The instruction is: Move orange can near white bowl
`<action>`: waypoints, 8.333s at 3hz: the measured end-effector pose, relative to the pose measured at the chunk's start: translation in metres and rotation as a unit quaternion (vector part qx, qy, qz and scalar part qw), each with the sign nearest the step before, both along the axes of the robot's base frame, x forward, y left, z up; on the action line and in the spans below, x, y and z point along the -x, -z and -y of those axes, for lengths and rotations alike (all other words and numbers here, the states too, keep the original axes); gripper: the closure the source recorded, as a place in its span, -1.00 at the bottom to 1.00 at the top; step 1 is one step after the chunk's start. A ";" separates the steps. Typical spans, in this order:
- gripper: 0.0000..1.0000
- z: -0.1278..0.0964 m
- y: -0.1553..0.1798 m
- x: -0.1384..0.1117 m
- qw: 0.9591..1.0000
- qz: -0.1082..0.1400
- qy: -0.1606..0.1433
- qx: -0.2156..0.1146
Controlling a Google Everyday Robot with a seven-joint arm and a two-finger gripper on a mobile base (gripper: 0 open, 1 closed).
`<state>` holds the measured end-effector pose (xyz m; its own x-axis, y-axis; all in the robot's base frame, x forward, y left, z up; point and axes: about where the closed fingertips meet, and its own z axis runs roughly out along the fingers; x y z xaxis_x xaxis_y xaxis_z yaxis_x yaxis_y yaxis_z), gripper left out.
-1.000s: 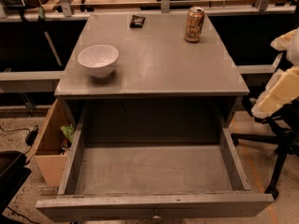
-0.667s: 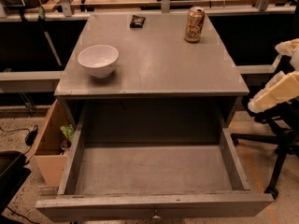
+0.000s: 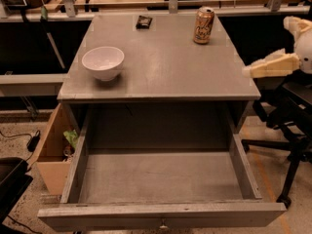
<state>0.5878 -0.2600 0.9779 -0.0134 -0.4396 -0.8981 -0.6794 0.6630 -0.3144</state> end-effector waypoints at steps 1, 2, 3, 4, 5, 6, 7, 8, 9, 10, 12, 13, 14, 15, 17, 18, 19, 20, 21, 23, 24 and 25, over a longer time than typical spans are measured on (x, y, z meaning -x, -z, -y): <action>-1.00 -0.016 -0.016 -0.021 0.999 0.050 0.002 -0.018; -1.00 -0.014 -0.016 -0.020 0.999 0.048 0.004 -0.015; -1.00 -0.018 -0.014 -0.025 0.998 0.052 0.005 -0.026; -1.00 -0.029 -0.003 -0.062 0.996 0.061 0.014 -0.065; -1.00 -0.029 0.007 -0.121 0.991 0.081 0.032 -0.101; -1.00 -0.025 0.008 -0.170 0.988 0.098 0.046 -0.114; -1.00 -0.020 0.010 -0.206 0.986 0.103 0.063 -0.118; -1.00 -0.021 0.024 -0.245 0.986 0.080 0.079 -0.123; -1.00 -0.029 0.036 -0.273 0.986 0.055 0.084 -0.136; -1.00 -0.042 0.043 -0.301 0.983 0.032 0.082 -0.159; -0.50 -0.067 0.043 -0.335 0.977 0.018 0.073 -0.199; 0.00 -0.069 0.043 -0.335 0.977 0.018 0.072 -0.198; 0.45 -0.072 0.044 -0.336 0.977 0.017 0.070 -0.199; 0.92 -0.076 0.045 -0.337 0.978 0.016 0.068 -0.199; 1.00 -0.084 0.023 -0.320 0.980 0.031 0.041 -0.193; 1.00 -0.070 -0.022 -0.279 0.980 0.068 0.020 -0.186; 1.00 -0.038 -0.080 -0.209 0.976 0.113 0.021 -0.186; 1.00 -0.030 -0.100 -0.141 0.972 0.117 0.017 -0.202; 1.00 -0.068 -0.054 -0.104 0.978 0.062 -0.019 -0.199; 1.00 -0.170 0.030 -0.075 0.979 -0.031 -0.138 -0.147; 1.00 -0.205 0.033 -0.070 0.971 -0.035 -0.199 -0.130; 1.00 -0.237 0.030 -0.064 0.957 -0.039 -0.259 -0.126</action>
Offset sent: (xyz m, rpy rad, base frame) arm 0.0212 0.0156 0.0159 0.0419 -0.1002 -0.0030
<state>0.6514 -0.0230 0.9475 0.0769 -0.1742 -0.9817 -0.9522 0.2791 -0.1241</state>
